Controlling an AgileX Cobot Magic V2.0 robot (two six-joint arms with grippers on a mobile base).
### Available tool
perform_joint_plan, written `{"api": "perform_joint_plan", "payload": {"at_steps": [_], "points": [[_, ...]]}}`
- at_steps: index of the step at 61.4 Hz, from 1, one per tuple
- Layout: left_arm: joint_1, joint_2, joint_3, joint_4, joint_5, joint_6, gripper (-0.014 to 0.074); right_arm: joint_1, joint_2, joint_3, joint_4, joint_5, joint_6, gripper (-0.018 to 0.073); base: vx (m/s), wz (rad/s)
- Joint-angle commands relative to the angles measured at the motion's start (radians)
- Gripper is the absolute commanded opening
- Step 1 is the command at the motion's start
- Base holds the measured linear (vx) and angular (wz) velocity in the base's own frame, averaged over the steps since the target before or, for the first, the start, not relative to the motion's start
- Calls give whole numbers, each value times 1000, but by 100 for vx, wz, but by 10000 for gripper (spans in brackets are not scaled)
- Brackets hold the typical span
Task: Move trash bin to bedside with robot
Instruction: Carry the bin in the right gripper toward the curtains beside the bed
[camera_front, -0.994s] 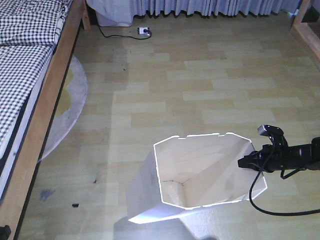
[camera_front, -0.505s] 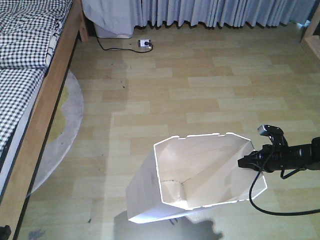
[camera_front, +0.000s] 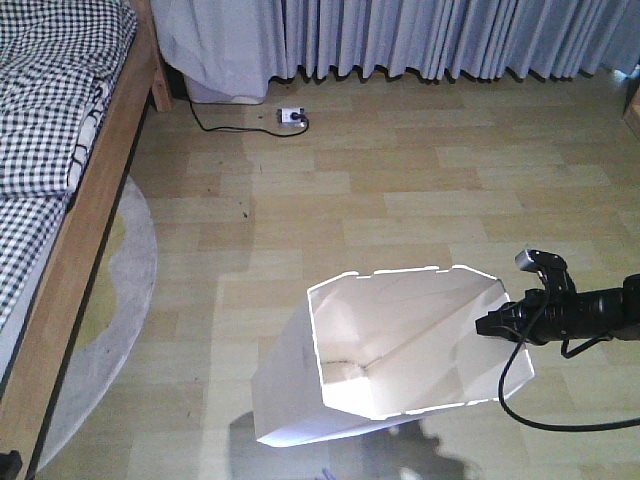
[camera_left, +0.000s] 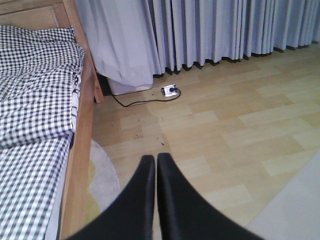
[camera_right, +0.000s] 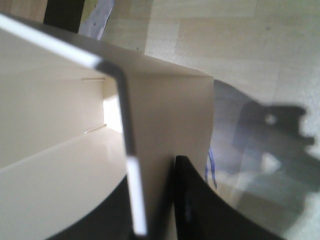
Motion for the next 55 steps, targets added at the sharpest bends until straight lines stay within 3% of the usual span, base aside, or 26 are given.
{"api": "perform_joint_plan", "payload": {"at_steps": [1,55], "points": [[3,-19,18,0,-70,-5,-7,-4,-73,-8,50,269,31,-3,42,0],[3,-19,18,0,-70,-5,-7,-4,-73,-8,50,269,31,-3,40,2]]}}
